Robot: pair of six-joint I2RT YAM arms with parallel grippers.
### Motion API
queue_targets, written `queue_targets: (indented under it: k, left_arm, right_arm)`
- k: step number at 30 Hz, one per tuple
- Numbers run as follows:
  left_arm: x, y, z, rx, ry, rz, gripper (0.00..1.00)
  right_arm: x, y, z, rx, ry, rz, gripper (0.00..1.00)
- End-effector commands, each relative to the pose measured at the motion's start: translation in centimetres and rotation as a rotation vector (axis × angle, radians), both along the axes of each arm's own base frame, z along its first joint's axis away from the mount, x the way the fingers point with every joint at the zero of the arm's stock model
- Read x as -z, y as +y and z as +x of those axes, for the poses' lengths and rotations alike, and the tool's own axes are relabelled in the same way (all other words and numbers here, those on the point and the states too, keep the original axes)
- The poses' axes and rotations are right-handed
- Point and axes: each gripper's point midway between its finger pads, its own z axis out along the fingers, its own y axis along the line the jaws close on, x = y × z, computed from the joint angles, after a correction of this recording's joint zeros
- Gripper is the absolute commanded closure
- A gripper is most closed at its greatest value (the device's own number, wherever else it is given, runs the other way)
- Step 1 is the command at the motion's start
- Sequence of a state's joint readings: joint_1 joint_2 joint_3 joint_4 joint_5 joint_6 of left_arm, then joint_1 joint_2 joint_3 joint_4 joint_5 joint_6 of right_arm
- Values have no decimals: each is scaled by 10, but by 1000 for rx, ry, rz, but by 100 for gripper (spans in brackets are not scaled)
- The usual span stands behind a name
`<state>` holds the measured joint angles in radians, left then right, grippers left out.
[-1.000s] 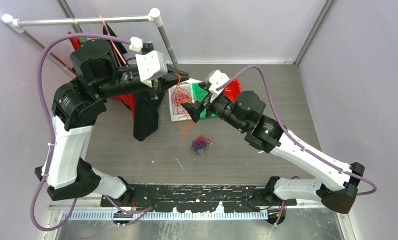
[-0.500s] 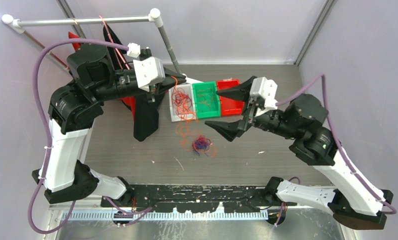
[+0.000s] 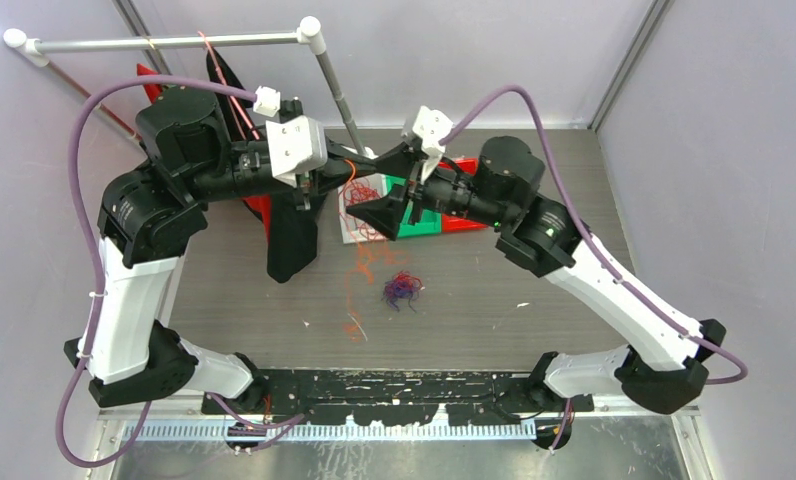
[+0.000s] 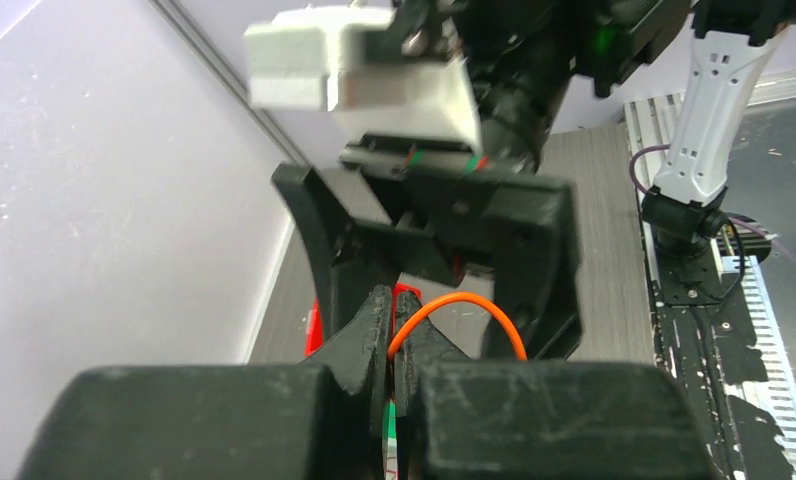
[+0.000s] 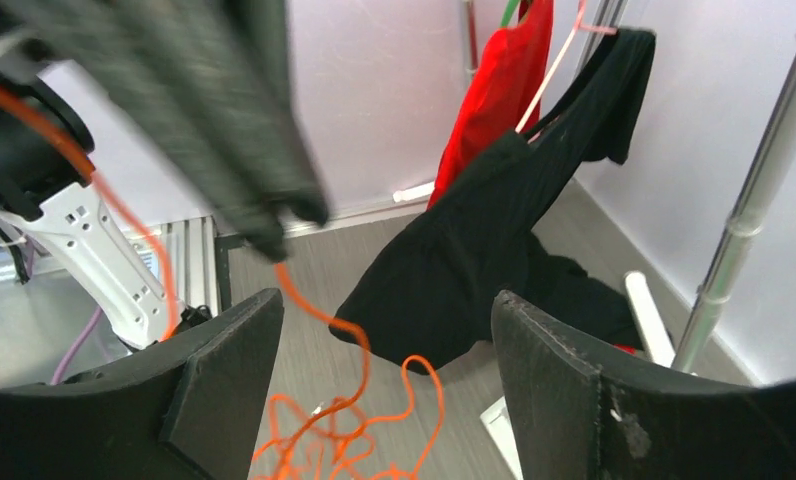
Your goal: Untangle the cables
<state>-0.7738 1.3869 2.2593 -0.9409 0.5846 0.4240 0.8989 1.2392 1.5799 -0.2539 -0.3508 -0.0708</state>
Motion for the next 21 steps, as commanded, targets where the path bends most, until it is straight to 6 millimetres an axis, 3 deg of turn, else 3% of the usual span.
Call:
queue_targets:
  k: [1,9,21]
  left_arm:
    - [-20,9,-21,51,-16,-61,100]
    - [-26,14,-37,89,11,-89,100]
    - [-63,30,-61,113,11,-189,100]
  right_arm:
    - [-44,-1,-7,-34,-29,156,21]
    - [-29,13,7,-23,32,184,35]
    - [63,23,35,67,179,160,44]
